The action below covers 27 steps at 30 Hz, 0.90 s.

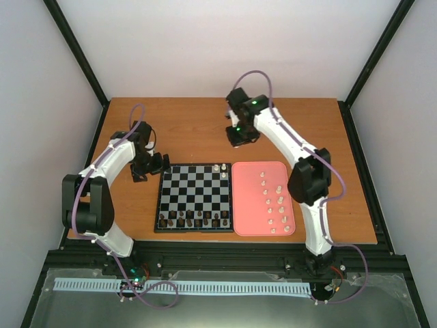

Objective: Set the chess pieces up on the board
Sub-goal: Place the chess piece on the chessboard.

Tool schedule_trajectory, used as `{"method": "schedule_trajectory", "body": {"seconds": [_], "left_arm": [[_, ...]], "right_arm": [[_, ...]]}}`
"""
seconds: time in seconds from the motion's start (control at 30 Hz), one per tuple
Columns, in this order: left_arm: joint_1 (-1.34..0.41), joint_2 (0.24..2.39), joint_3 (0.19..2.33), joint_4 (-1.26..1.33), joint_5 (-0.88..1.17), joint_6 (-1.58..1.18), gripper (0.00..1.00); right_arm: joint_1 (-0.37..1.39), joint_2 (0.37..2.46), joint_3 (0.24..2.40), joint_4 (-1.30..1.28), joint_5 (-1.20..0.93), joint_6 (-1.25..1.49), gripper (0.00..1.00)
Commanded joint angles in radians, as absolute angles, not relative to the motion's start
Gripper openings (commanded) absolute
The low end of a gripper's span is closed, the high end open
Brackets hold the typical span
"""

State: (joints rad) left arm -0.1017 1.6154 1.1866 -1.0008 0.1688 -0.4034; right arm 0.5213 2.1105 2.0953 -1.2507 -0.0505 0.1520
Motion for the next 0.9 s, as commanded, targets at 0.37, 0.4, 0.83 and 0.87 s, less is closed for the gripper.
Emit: {"method": "schedule_trajectory", "body": {"seconds": [0.37, 0.4, 0.83, 0.87], "left_arm": [[-0.095, 1.522, 1.124, -0.987, 0.155, -0.399, 1.00], [-0.095, 1.521, 1.122, -0.986, 0.155, -0.400, 1.00], [-0.096, 1.519, 1.135, -0.985, 0.148, -0.411, 1.00], [-0.096, 1.519, 1.138, -0.988, 0.148, -0.412, 1.00]], "right_arm": [[0.736, 2.298, 2.301, -1.257, -0.183, 0.111, 0.03], [0.739, 2.309, 2.306, -1.269, -0.187, 0.106, 0.03], [0.747, 2.440, 2.373, -1.246, -0.166, 0.075, 0.04], [0.748, 2.445, 2.373, -1.238, -0.162, 0.075, 0.04]]}}
